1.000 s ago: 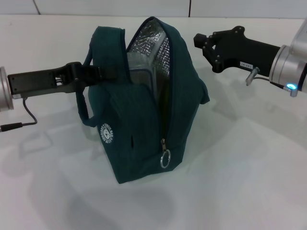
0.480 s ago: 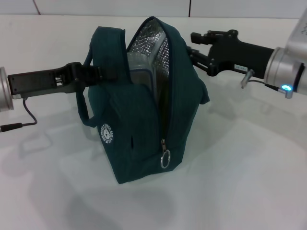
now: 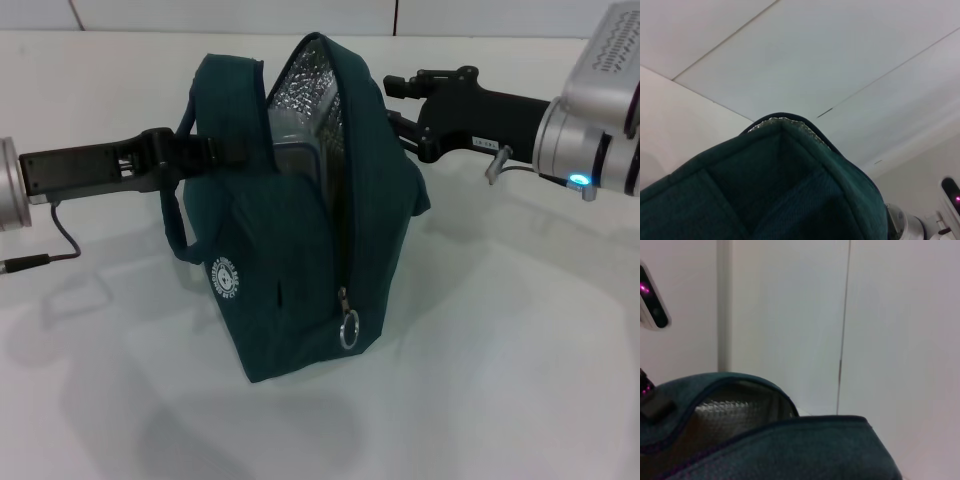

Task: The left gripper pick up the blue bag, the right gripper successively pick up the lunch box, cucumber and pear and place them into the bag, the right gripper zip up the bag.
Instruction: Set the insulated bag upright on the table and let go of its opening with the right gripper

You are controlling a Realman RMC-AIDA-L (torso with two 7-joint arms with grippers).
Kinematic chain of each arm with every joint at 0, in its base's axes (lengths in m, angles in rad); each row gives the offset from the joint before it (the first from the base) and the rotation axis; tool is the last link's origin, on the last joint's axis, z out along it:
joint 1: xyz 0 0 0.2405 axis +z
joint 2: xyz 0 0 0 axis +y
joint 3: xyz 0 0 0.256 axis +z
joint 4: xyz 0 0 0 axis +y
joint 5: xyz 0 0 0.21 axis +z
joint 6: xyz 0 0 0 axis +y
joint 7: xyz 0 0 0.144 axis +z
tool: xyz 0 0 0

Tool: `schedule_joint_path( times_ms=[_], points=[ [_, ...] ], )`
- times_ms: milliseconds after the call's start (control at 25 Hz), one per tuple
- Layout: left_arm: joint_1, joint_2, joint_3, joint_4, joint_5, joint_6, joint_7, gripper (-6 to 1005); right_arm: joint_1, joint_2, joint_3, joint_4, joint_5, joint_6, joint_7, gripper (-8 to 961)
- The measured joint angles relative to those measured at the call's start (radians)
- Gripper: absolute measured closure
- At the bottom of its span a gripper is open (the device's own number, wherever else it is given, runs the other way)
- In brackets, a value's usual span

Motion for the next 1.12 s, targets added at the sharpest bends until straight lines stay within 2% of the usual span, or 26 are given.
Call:
schedule_joint_path(
  times_ms=[200,400,640,760,880,1120],
  points=[
    [0.003,0.000,0.000,0.000,0.000,-0.001,0.000,965,0.004,0.000,-0.034,-0.004,0.073,0.039,-0.033,590],
    [0.003,0.000,0.000,0.000,0.000,-0.001,0.000,965,0.004,0.000,-0.036,-0.009,0.085,0.044,-0.061,787],
    [0.004,0.000,0.000,0.000,0.000,-0.001,0.000,965,0.000,0.000,-0.036,-0.010,0.101,0.041,-0.089,893],
    [0.005,0.000,0.000,0.000,-0.001,-0.001,0.000,965,-0.012,0.000,-0.036,-0.015,0.133,0.032,-0.117,890],
    [0.002,0.000,0.001,0.000,-0.013,0.004,0.000,965,-0.049,0.000,-0.035,-0.056,0.150,0.023,-0.130,887],
    [-0.001,-0.004,0.009,-0.005,-0.039,0.012,0.016,965,-0.214,-0.004,-0.035,-0.269,0.147,0.020,-0.130,881]
  ],
)
